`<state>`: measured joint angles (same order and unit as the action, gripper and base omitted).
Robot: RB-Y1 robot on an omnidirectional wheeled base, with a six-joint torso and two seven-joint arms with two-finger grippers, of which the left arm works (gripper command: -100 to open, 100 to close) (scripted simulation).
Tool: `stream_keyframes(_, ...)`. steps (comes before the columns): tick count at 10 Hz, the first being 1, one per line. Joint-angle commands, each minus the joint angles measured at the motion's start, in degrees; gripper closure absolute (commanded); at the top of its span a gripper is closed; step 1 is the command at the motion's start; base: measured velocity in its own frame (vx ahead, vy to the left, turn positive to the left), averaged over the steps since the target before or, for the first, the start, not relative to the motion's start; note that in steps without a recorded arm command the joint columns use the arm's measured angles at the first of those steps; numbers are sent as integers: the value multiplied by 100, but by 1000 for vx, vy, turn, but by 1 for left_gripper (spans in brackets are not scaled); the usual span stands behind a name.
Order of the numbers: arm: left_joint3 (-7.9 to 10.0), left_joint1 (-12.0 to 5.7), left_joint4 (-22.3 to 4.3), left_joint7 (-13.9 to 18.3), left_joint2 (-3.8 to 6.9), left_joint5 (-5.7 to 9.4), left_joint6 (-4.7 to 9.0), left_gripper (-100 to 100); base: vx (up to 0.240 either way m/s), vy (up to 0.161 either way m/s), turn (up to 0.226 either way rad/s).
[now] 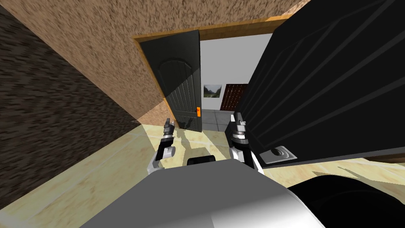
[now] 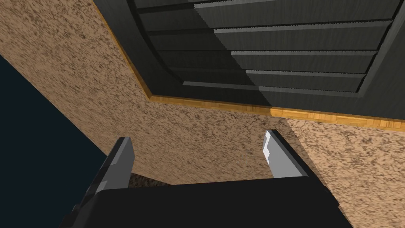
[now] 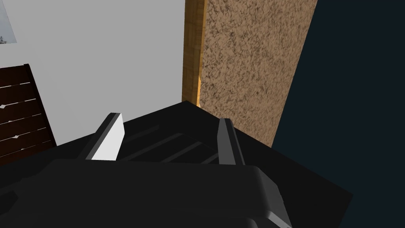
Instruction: Pull the door open
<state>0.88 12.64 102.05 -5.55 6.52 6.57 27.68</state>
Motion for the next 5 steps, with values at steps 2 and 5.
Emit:
stream_keyframes(2,-43,-225,-382,52,39,47,-108,-100,110,-52,-78)
stream_keyframes(5,-94,-451,-809,119,93,104,-207,-100,107,-49,-75)
